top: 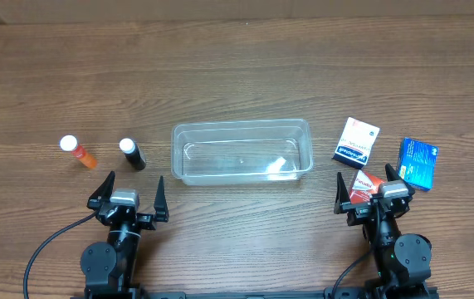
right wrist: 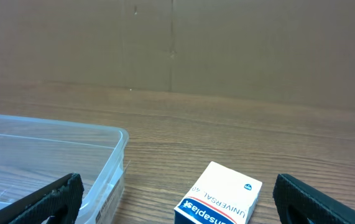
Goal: Pack container
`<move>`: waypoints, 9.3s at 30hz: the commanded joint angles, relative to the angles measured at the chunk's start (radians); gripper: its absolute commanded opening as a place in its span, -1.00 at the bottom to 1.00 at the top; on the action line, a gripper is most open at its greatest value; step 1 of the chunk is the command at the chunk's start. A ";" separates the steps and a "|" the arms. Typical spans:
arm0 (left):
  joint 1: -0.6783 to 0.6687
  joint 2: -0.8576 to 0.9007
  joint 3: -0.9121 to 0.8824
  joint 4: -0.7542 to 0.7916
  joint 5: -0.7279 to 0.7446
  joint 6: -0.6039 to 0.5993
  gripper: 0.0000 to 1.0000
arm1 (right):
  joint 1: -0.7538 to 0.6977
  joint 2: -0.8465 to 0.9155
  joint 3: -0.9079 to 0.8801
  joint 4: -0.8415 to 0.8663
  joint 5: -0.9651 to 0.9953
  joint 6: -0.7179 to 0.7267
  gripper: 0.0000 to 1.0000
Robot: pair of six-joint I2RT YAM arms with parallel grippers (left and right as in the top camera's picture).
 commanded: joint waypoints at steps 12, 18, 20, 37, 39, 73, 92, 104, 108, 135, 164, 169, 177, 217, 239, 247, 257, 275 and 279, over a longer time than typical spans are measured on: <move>0.002 -0.008 -0.004 -0.001 0.006 -0.009 1.00 | 0.005 -0.011 -0.005 0.007 0.010 -0.003 1.00; 0.002 -0.008 -0.004 -0.001 0.008 -0.010 1.00 | 0.005 -0.011 -0.005 0.007 -0.013 -0.003 1.00; 0.002 -0.008 -0.004 -0.001 0.009 -0.010 1.00 | 0.005 -0.011 -0.005 0.006 -0.013 -0.003 1.00; 0.001 -0.008 0.010 -0.009 0.017 -0.171 1.00 | 0.005 -0.011 0.026 -0.004 -0.019 0.111 1.00; 0.001 -0.008 0.043 -0.025 0.019 -0.171 1.00 | 0.005 0.003 0.059 -0.005 -0.008 0.110 1.00; 0.002 1.281 1.420 -1.168 0.005 -0.134 1.00 | -0.031 1.199 1.139 -0.780 0.010 0.143 1.00; 0.037 1.793 1.572 -1.214 -0.117 -0.309 1.00 | -0.172 1.236 1.139 -0.844 -0.070 0.163 1.00; 0.041 1.918 1.572 -1.182 -0.117 -0.309 0.11 | -0.172 1.259 1.139 -0.843 -0.069 0.163 1.00; 0.041 1.918 1.572 -1.191 -0.117 -0.309 -0.20 | -0.172 1.259 1.139 -0.843 -0.069 0.163 1.00; -0.260 1.585 1.735 -1.324 -0.098 -0.354 -0.92 | -0.172 1.259 1.139 -0.839 -0.070 0.163 1.00; -0.269 1.913 1.667 -1.154 -0.098 -0.311 -0.85 | -0.172 1.259 1.139 -0.843 -0.070 0.163 1.00; -0.269 1.958 1.667 -1.144 -0.097 -0.296 -0.60 | -0.172 1.259 1.139 -0.843 -0.070 0.163 1.00; -0.270 1.971 1.667 -1.172 -0.093 -0.297 -0.16 | -0.172 1.259 1.139 -0.843 -0.070 0.163 1.00; 0.309 1.927 1.687 -1.282 -0.238 -0.316 0.59 | -0.172 1.259 1.139 -0.840 -0.081 0.163 1.00; 0.285 1.896 1.691 -1.280 -0.131 -0.316 -0.92 | -0.172 1.259 1.139 -0.838 -0.081 0.163 1.00; 0.060 1.526 1.691 -1.310 -0.067 -0.316 -0.89 | -0.172 1.259 1.139 -0.835 -0.081 0.163 1.00; -0.211 1.514 1.619 -1.343 -0.086 -0.328 -0.85 | -0.172 1.259 1.139 -0.835 -0.087 0.163 1.00; -0.231 1.721 1.497 -1.184 -0.069 -0.324 -0.83 | -0.172 1.259 1.139 -0.835 -0.089 0.163 1.00; -0.238 1.755 1.497 -1.189 -0.068 -0.325 -0.70 | -0.172 1.259 1.139 -0.835 -0.089 0.163 1.00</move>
